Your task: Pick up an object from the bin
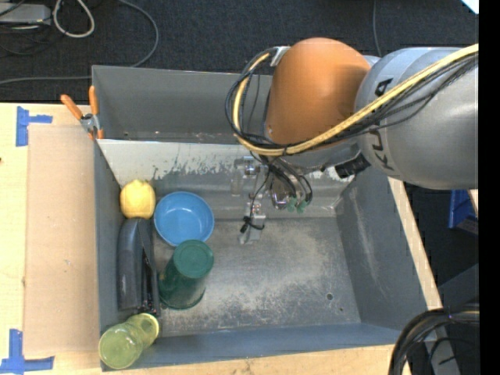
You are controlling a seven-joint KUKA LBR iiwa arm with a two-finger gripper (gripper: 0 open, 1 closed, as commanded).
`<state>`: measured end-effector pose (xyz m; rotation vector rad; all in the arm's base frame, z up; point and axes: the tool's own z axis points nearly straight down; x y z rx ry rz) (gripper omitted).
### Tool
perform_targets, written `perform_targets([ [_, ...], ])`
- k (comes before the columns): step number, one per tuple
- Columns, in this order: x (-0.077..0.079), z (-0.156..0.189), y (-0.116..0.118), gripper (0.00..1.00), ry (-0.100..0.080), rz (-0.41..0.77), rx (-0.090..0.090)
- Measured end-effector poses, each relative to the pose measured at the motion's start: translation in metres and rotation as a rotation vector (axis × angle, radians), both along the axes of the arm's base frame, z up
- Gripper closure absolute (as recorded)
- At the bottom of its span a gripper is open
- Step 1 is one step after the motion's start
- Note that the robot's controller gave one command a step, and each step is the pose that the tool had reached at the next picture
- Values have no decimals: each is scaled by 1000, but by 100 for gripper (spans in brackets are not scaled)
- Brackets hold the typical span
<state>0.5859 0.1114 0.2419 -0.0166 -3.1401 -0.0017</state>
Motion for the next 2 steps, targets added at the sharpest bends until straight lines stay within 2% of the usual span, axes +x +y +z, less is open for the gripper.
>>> perform_targets([
  [1, 0, 0, 0, 0, 0, 0, 0],
  [2, -37, -66, 16, 0, 11, 8, 0],
])
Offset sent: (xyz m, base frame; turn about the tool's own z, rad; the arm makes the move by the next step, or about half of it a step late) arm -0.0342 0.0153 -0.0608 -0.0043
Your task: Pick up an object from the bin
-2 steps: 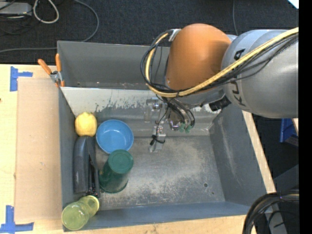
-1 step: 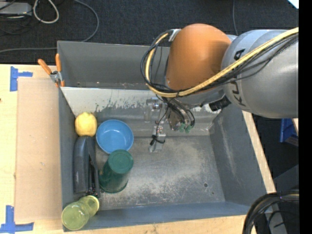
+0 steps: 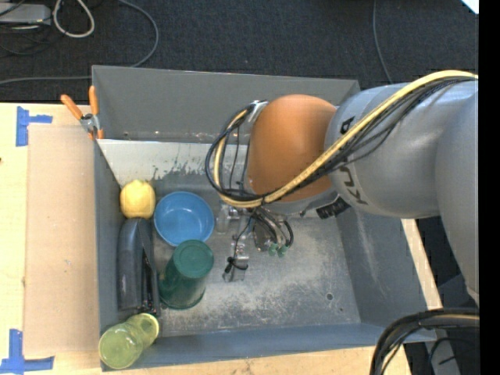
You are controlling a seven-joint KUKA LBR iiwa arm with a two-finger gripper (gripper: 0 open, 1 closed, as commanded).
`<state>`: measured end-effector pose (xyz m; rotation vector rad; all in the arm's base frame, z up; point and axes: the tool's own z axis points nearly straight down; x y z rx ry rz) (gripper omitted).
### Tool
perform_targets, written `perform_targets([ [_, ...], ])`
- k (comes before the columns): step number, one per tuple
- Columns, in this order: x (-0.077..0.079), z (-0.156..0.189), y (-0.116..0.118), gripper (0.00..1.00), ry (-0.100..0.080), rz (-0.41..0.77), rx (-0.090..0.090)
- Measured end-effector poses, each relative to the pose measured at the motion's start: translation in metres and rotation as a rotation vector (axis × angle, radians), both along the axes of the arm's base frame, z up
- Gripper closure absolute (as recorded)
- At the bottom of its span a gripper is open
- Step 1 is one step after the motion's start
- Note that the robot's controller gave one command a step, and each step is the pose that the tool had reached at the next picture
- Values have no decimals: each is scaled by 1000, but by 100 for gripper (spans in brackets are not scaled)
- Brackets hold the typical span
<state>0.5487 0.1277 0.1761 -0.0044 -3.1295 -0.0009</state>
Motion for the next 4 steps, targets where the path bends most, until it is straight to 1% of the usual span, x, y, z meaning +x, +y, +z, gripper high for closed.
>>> perform_targets([
  [1, 32, -15, 24, 0, -20, 11, 2],
  [2, 21, -60, 45, 0, 1, 3, -12],
  [3, 46, -52, 36, 0, -24, -36, -1],
  [4, 8, -109, 90, 0, 3, -187, -13],
])
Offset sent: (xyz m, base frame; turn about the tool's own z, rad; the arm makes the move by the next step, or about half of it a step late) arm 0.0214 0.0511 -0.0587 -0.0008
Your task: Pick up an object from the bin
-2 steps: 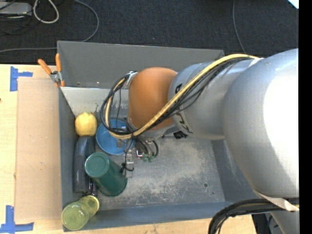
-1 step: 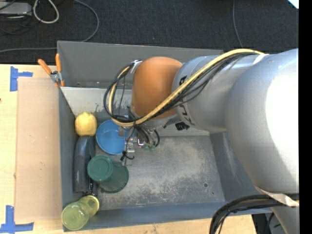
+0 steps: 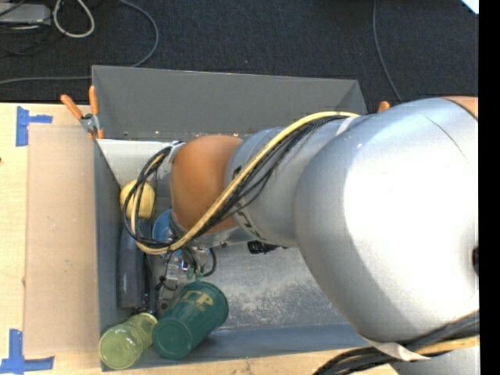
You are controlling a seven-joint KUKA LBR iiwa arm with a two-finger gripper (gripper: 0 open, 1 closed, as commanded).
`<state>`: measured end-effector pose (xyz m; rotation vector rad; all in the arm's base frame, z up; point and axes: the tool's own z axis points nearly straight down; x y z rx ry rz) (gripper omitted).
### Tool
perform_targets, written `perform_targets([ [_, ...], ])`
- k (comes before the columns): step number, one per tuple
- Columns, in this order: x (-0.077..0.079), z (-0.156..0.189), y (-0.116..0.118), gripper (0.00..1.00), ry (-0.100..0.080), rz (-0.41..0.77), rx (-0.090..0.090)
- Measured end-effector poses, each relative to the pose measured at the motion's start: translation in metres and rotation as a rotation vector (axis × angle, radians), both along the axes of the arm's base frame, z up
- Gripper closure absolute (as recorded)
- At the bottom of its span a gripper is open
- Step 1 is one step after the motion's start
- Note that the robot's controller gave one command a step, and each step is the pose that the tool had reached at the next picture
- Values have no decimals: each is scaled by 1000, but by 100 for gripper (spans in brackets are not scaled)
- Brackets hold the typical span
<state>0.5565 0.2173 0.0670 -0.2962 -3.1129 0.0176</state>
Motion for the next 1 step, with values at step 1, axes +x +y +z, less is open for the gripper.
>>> perform_targets([
  [1, 33, 3, -65, 100, -28, 360, 5],
])
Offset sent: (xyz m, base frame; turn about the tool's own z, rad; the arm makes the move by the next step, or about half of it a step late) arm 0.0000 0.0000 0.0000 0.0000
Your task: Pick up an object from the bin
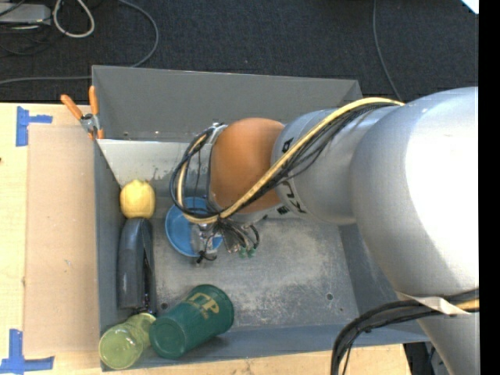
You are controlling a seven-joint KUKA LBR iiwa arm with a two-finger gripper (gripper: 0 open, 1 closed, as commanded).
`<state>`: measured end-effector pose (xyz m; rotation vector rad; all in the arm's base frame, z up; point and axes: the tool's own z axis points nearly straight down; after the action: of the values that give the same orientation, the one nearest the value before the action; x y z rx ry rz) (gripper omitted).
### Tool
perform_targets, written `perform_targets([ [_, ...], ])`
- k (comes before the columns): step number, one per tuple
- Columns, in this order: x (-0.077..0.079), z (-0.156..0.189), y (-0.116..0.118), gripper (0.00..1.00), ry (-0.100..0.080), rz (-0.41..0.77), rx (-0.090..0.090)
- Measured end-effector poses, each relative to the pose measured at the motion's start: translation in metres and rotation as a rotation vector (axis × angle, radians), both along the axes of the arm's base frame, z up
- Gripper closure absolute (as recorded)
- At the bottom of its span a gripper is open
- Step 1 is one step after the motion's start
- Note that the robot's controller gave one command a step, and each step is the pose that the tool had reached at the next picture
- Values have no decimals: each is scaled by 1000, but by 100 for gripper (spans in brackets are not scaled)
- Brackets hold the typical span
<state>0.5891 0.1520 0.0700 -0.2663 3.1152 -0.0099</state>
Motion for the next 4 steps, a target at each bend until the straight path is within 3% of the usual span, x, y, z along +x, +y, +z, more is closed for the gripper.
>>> perform_targets([
  [2, -1, 3, 2, 100, 1, 0, 0],
  [3, -14, 21, 14, 100, 4, 319, -4],
  [4, -31, 97, 8, 100, 7, 33, -1],
])
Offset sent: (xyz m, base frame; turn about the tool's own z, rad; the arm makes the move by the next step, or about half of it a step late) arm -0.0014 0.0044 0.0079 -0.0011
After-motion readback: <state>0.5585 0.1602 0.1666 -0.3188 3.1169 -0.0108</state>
